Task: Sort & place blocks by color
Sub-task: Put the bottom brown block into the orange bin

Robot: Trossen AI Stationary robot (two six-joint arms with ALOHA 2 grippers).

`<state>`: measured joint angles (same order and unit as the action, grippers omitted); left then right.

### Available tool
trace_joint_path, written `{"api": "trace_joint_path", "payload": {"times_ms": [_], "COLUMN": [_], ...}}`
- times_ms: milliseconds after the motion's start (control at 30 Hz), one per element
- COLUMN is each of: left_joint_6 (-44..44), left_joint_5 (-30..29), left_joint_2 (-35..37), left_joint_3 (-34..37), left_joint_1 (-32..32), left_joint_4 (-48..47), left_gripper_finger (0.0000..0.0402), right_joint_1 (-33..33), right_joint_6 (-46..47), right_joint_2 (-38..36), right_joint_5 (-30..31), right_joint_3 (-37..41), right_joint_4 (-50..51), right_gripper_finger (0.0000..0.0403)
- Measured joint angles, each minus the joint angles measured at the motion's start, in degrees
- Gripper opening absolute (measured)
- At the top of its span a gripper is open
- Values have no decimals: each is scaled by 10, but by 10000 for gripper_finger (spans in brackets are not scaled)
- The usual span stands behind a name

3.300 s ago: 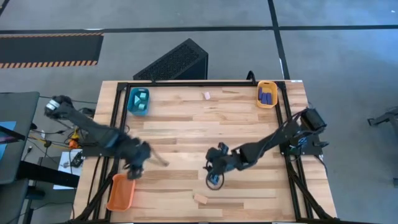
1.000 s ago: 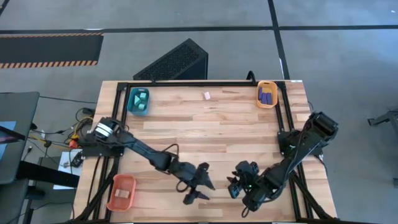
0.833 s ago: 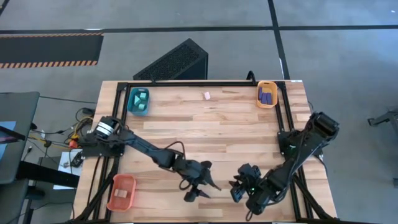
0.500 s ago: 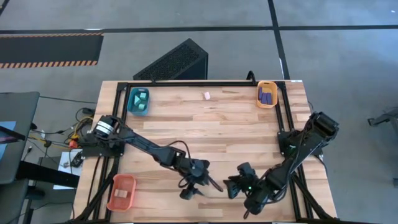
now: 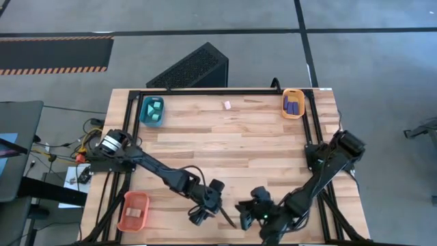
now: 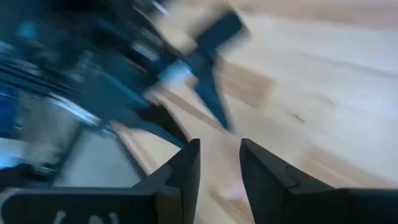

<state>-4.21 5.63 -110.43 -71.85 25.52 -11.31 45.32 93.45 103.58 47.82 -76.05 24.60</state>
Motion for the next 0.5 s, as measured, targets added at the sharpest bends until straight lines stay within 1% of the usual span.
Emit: {"api": "trace_joint_path", "payload": {"times_ms": [100, 167, 367, 500], "left_joint_6": [-7, -7, -13, -2], "left_joint_5": [-4, -4, -21, -25], "left_joint_2": [0, 0, -7, -18], "left_joint_3": [0, 0, 0, 0], "left_joint_1": [4, 4, 4, 3], "left_joint_4": [8, 14, 42, 57], "left_gripper_finger": [234, 234, 234, 234], "right_joint_1": [-1, -1, 6, 5], "right_joint_6": [49, 57, 22, 27], "right_joint_2": [37, 58, 105, 114], "right_joint_5": [-63, -96, -104, -106], "right_joint_3": [-34, -55, -111, -115], "right_joint_4": [68, 79, 85, 87], "right_gripper_finger": [128, 126, 129, 129]}}
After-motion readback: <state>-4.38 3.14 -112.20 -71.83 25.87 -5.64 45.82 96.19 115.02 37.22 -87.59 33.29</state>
